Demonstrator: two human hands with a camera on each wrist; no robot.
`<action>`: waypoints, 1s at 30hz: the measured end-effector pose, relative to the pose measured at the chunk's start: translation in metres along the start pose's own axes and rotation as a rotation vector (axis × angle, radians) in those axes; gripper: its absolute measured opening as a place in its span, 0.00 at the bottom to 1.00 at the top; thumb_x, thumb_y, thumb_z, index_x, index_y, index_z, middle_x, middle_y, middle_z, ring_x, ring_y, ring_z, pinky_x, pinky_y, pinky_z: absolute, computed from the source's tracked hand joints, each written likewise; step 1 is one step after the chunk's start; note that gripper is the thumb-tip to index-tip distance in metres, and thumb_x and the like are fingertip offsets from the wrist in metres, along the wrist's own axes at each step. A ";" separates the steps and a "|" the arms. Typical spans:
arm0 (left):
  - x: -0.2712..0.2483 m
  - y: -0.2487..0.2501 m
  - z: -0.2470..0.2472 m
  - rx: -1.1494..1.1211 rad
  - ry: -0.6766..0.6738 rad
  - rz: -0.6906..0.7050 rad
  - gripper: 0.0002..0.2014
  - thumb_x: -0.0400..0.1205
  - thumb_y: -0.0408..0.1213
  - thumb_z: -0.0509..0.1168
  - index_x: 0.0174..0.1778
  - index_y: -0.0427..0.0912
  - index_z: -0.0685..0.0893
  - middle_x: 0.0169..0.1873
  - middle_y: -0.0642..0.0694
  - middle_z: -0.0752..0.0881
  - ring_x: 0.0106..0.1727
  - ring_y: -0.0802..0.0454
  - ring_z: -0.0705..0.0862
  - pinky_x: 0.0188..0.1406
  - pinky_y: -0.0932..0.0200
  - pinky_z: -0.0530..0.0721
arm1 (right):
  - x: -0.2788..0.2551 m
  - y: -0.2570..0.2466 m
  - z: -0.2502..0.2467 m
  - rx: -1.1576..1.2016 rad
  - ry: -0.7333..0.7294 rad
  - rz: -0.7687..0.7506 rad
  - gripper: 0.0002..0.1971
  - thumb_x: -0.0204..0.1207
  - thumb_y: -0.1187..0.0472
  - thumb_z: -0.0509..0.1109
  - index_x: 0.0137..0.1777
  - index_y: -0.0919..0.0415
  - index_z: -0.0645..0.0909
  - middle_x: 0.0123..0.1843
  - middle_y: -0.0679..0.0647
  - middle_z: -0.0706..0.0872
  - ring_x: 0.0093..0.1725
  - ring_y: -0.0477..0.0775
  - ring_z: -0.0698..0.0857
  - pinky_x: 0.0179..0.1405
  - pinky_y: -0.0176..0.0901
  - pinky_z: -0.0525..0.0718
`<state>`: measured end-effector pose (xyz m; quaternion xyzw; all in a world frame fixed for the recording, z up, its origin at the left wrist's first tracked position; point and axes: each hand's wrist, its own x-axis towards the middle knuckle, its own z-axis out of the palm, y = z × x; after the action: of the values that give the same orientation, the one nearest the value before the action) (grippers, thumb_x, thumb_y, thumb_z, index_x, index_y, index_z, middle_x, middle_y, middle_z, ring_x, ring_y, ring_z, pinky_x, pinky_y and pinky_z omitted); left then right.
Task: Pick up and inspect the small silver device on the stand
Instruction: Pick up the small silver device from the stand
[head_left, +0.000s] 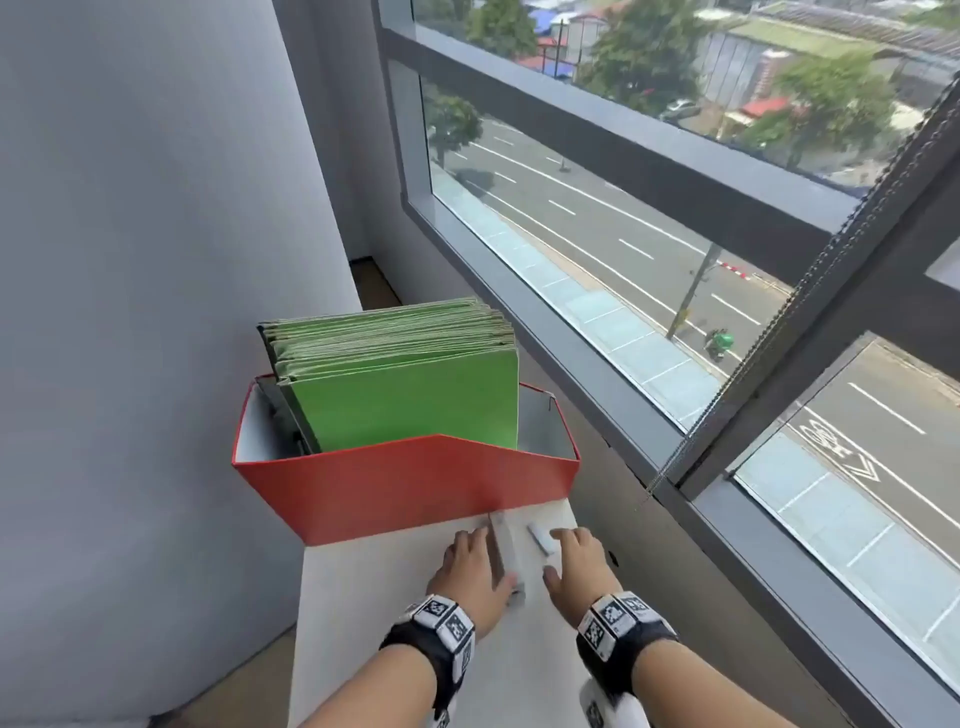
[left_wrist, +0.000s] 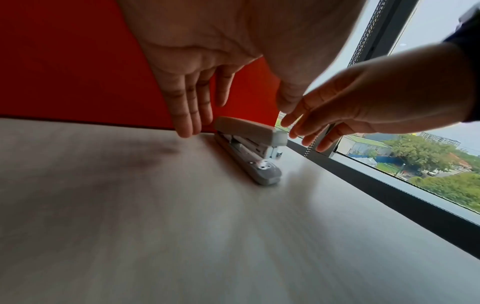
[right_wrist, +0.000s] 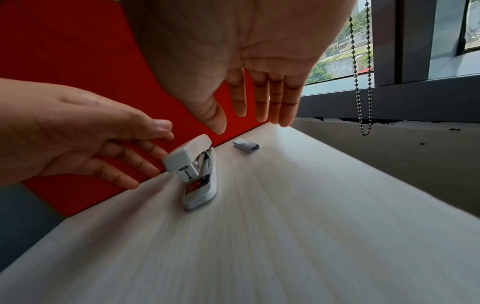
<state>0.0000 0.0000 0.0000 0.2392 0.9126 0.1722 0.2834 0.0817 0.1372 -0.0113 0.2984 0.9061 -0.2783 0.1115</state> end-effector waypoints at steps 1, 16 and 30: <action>0.005 0.003 0.002 -0.010 -0.005 -0.021 0.36 0.77 0.58 0.59 0.78 0.45 0.61 0.74 0.44 0.68 0.76 0.44 0.69 0.70 0.46 0.74 | 0.004 0.000 0.001 0.009 0.004 0.013 0.24 0.75 0.59 0.63 0.71 0.58 0.66 0.70 0.58 0.71 0.71 0.60 0.69 0.71 0.51 0.73; 0.044 0.019 0.024 -0.083 -0.041 -0.213 0.24 0.76 0.51 0.57 0.58 0.36 0.81 0.56 0.34 0.88 0.55 0.35 0.87 0.51 0.50 0.83 | 0.048 -0.005 0.020 -0.018 0.000 0.099 0.17 0.76 0.63 0.63 0.64 0.64 0.71 0.66 0.63 0.74 0.67 0.64 0.73 0.68 0.51 0.73; -0.021 -0.048 0.020 -0.241 0.033 -0.273 0.21 0.73 0.54 0.58 0.47 0.38 0.82 0.45 0.41 0.89 0.44 0.40 0.87 0.43 0.54 0.85 | 0.043 -0.019 0.047 0.136 0.105 0.100 0.09 0.79 0.66 0.61 0.55 0.70 0.75 0.58 0.67 0.79 0.55 0.69 0.79 0.51 0.53 0.77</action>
<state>0.0106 -0.0473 -0.0277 0.0747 0.9138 0.2441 0.3159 0.0374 0.1181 -0.0577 0.3643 0.8737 -0.3174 0.0570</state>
